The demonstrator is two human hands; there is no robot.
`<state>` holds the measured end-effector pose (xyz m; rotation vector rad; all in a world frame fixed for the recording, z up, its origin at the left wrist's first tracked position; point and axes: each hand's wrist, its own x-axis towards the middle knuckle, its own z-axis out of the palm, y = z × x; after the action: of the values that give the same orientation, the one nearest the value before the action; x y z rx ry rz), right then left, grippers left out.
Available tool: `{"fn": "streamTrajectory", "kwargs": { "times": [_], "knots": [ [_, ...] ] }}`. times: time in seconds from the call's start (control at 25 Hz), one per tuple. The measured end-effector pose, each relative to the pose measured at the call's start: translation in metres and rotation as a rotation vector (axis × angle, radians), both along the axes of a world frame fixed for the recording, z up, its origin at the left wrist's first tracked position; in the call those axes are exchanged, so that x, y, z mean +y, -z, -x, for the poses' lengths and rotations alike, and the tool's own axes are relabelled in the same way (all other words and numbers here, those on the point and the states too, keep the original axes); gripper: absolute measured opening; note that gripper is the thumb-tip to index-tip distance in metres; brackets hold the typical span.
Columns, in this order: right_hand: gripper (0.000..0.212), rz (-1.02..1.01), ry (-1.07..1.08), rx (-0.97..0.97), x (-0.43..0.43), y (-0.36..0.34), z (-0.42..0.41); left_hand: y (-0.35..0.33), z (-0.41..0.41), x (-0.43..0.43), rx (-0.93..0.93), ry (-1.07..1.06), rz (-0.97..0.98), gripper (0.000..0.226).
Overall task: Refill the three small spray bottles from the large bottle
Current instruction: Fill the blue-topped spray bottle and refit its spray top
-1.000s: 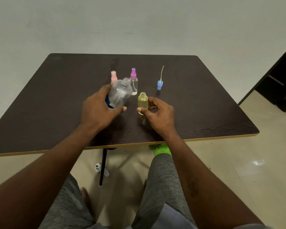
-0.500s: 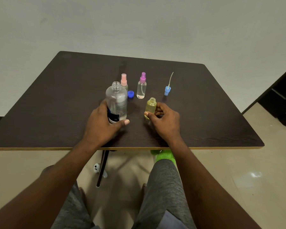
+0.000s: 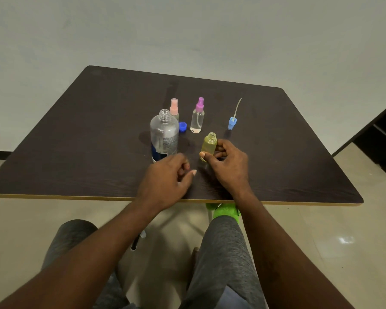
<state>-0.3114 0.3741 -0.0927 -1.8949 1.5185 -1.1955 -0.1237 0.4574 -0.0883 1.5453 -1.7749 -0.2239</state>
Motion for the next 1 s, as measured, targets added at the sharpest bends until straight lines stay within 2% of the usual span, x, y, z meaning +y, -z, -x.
{"fn": "streamTrajectory", "kwargs": {
  "times": [0.12,0.24,0.32,0.44,0.56,0.72,0.76,0.84,0.88,0.96,1.0],
  "knots": [
    [0.041,0.012,-0.011,-0.086,0.002,-0.002,0.001,-0.003,0.028,-0.023,0.008,-0.007,-0.076,0.045],
    [0.047,-0.008,-0.017,-0.220,0.005,-0.004,0.004,-0.006,0.047,-0.041,0.082,-0.124,-0.119,0.054],
    [0.033,-0.021,0.026,-0.257,0.000,-0.003,0.007,-0.003,0.053,-0.051,0.094,-0.171,-0.155,0.056],
    [0.011,-0.063,0.190,-0.302,-0.028,-0.004,0.018,-0.003,0.059,-0.060,-0.012,-0.178,-0.129,0.045],
    [0.019,-0.074,0.305,-0.200,-0.066,-0.007,0.036,-0.004,0.060,-0.063,-0.026,-0.180,-0.136,0.045],
    [0.052,-0.141,0.322,-0.007,-0.113,-0.012,0.039,-0.001,0.060,-0.065,-0.044,-0.188,-0.139,0.048],
    [0.055,-0.156,0.321,0.097,-0.120,-0.012,0.036,-0.001,0.060,-0.066,-0.050,-0.187,-0.140,0.049],
    [0.043,-0.115,0.327,0.227,-0.123,-0.014,0.028,0.000,0.061,-0.066,-0.061,-0.192,-0.142,0.051],
    [0.034,-0.077,0.316,0.213,-0.119,-0.014,0.025,0.000,0.060,-0.067,-0.067,-0.199,-0.143,0.051],
    [0.021,-0.037,0.225,0.019,-0.098,-0.010,0.020,0.001,0.060,-0.069,-0.089,-0.214,-0.134,0.049],
    [0.021,-0.032,0.162,-0.078,-0.082,-0.009,0.019,0.002,0.060,-0.070,-0.103,-0.221,-0.123,0.048]
  ]
}}
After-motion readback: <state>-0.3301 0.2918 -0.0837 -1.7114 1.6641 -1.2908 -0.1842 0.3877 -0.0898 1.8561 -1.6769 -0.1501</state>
